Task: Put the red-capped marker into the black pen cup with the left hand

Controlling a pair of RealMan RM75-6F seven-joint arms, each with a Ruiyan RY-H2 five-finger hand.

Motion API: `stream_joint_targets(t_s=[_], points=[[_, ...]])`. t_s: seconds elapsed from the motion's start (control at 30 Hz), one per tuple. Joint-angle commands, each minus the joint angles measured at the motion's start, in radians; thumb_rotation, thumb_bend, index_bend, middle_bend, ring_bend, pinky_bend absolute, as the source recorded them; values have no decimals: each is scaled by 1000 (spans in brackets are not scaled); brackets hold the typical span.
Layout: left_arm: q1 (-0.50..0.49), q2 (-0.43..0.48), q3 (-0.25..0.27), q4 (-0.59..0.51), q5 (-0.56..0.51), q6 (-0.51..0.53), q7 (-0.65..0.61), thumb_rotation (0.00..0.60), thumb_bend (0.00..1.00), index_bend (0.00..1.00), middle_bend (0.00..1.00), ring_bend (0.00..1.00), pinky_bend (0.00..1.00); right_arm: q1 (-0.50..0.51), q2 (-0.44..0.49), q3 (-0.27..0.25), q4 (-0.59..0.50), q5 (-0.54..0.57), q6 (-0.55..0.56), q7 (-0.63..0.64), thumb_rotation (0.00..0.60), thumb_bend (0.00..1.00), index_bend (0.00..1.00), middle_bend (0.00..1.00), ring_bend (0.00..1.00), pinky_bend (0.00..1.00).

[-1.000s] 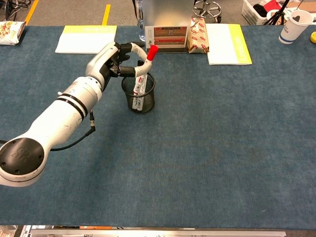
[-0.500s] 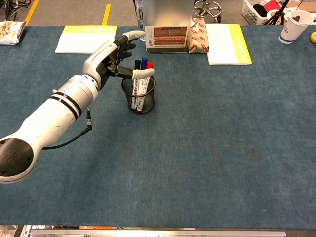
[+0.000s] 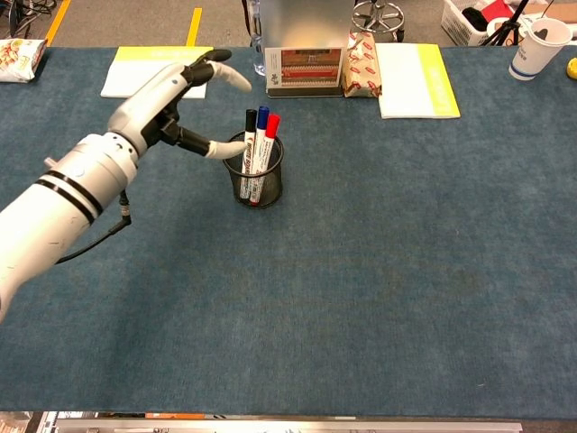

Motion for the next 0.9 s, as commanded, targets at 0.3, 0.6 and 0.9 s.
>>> stream_joint_targets(t_s=[0.3, 0.6, 0.9], points=[[111, 307, 254, 63, 333, 139, 171, 600, 166, 441, 76, 0, 47, -2, -6, 2, 5, -2, 9, -12, 600, 0, 473, 313, 245, 460], [247, 412, 353, 121, 479, 324, 123, 600, 166, 483, 125, 3, 78, -3, -12, 0, 12, -9, 15, -28, 600, 0, 473, 313, 246, 460], [350, 384, 365, 275, 552, 498, 30, 600, 166, 489, 167, 30, 97, 0, -17, -20, 27, -42, 4, -47, 600, 0, 473, 313, 245, 460]])
